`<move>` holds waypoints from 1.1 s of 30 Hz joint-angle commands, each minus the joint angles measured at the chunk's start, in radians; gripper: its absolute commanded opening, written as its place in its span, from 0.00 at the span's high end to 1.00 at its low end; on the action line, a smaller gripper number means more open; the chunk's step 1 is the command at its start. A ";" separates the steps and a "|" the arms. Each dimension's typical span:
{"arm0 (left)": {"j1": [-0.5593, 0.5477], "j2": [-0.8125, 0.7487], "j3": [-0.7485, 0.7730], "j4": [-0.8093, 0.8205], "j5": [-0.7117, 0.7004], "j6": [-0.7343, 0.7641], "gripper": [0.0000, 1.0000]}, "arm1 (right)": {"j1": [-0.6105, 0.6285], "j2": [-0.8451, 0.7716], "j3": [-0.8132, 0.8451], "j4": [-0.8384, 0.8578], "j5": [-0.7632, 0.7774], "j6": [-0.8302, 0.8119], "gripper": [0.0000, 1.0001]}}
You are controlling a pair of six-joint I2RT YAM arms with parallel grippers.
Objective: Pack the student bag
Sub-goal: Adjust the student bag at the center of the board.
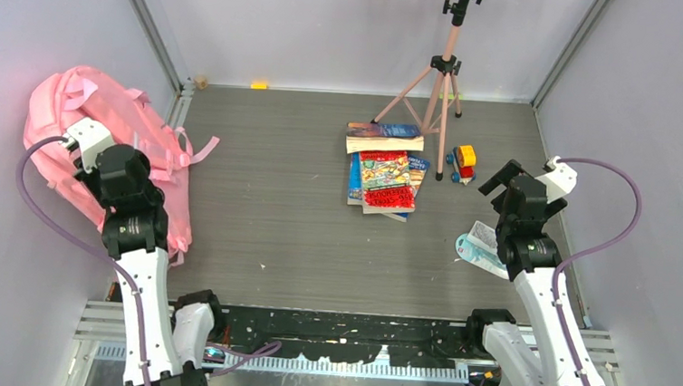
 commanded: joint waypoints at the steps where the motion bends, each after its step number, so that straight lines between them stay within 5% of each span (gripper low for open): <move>1: -0.032 0.010 0.013 -0.008 0.218 -0.031 1.00 | -0.001 0.007 0.012 0.035 -0.006 0.012 0.03; 7: -0.163 0.005 0.010 0.011 0.490 -0.059 1.00 | -0.001 0.015 0.020 0.028 -0.038 -0.004 0.02; 15: -0.492 0.005 -0.021 0.033 0.601 0.005 1.00 | -0.001 0.090 0.104 -0.005 -0.299 0.032 0.00; 25: -0.719 0.050 -0.049 0.039 0.800 0.042 1.00 | 0.011 0.255 0.228 -0.063 -0.600 0.101 0.00; 33: -0.879 0.084 -0.048 -0.058 0.995 0.167 1.00 | 0.124 0.329 0.252 -0.043 -0.607 0.111 0.00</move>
